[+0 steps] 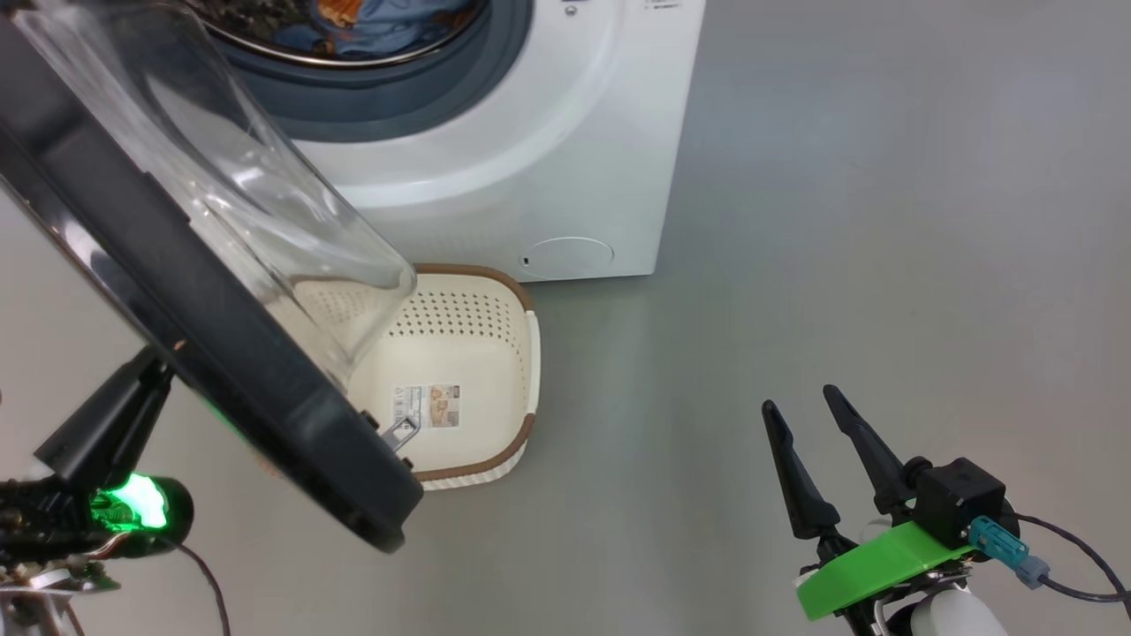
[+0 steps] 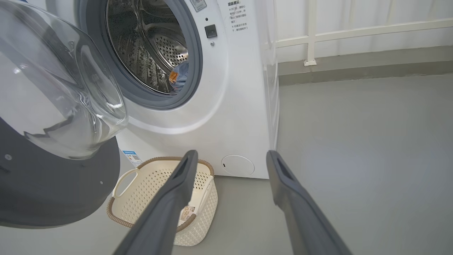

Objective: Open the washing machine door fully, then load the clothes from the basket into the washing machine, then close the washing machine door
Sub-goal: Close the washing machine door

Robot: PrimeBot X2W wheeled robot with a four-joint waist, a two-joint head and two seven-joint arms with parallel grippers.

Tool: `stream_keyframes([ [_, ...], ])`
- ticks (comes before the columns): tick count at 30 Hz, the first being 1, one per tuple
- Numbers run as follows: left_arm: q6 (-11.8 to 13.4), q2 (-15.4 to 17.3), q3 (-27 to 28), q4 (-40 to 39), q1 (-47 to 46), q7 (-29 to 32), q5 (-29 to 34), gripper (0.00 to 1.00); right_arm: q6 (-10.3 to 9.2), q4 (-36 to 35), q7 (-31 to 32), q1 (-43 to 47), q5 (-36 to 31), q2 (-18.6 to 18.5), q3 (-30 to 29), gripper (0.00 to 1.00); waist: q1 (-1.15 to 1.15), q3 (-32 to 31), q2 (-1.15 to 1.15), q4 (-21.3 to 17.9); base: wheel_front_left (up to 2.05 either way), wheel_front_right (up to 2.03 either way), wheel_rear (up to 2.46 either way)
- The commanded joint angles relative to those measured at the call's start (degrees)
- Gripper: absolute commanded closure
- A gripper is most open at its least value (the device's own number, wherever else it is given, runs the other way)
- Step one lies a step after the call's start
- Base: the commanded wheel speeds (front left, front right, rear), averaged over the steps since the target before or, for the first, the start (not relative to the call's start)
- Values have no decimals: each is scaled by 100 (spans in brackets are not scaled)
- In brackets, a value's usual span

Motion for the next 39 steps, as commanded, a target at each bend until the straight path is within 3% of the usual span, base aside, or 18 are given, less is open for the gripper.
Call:
stream_keyframes([
  [1, -60, 106, 90, -95, -212, -28, 70, 100, 35, -169, -28, -11, 18, 40, 133, 0, 0, 44, 0, -104, 0, 0, 0],
  [22, -216, -29, 42, 414, -840, -564, 287, 100, 35, -345, -28, 69, 146, 40, 164, 0, 0, 214, 0, -924, 0, 0, 0],
  [39, -361, -36, 160, 899, -1227, -801, 492, 100, 35, -404, -28, 83, 211, 40, 149, 0, 0, 304, 0, -1024, 0, 0, 0],
])
